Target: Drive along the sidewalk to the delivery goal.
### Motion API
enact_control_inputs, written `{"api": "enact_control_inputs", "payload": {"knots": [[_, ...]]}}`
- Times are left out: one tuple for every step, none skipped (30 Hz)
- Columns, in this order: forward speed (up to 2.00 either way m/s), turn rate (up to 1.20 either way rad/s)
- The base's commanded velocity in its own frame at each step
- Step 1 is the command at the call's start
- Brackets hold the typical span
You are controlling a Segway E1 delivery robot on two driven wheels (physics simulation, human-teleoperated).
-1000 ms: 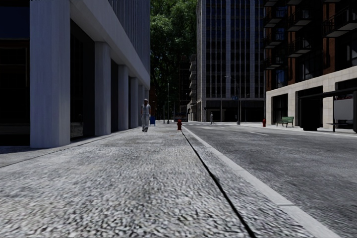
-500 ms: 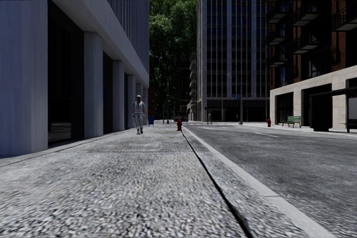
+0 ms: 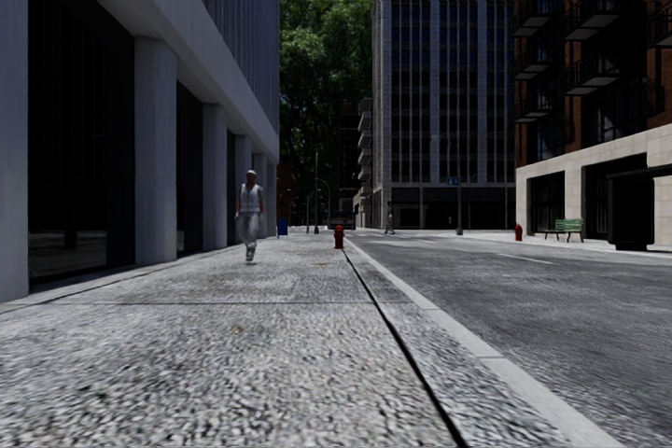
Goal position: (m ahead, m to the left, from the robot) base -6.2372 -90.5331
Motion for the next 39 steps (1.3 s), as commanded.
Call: {"api": "enact_control_inputs", "payload": {"knots": [[2.0,0.17],[2.0,0.18],[2.0,0.18],[2.0,0.18],[2.0,0.18],[2.0,0.18],[2.0,0.18],[2.0,0.18],[2.0,0.18],[2.0,0.18],[2.0,0.18],[2.0,0.18],[2.0,0.18],[2.0,0.18],[2.0,0.18],[2.0,0.18],[2.0,0.18],[2.0,0.14],[2.0,0.07],[2.0,0.0],[2.0,0.0],[2.0,0.0],[2.0,0.0],[2.0,0.0],[2.0,0.0],[2.0,0.0],[2.0,0.0],[2.0,0.0],[2.0,0.0],[2.0,0.0],[2.0,0.0],[2.0,0.0],[2.0,0.0],[2.0,0.0],[2.0,0.0],[2.0,0.0],[2.0,0.0],[2.0,0.0],[2.0,0.0]]}}
